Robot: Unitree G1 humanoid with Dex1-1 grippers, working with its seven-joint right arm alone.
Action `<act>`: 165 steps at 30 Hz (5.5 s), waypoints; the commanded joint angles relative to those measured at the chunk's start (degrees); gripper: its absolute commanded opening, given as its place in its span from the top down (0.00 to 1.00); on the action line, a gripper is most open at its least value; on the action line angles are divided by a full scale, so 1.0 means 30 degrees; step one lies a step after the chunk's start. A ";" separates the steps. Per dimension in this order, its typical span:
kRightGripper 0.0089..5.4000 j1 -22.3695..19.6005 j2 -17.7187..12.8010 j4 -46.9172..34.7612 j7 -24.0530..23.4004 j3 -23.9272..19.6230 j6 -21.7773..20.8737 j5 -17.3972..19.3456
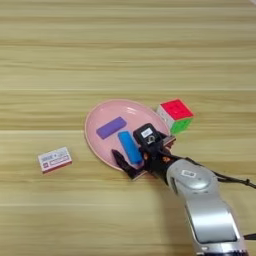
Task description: Move the objects on the table
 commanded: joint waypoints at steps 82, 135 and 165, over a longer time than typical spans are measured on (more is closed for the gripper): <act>0.74 -0.3470 0.0116 -0.0963 -0.0708 -0.0759 0.1863 0.3413; 0.74 -0.9507 0.7634 0.8298 -0.2832 0.5519 -0.2268 0.1317; 0.28 -0.9416 0.8105 0.9432 -0.2426 0.6124 -0.3613 -0.0010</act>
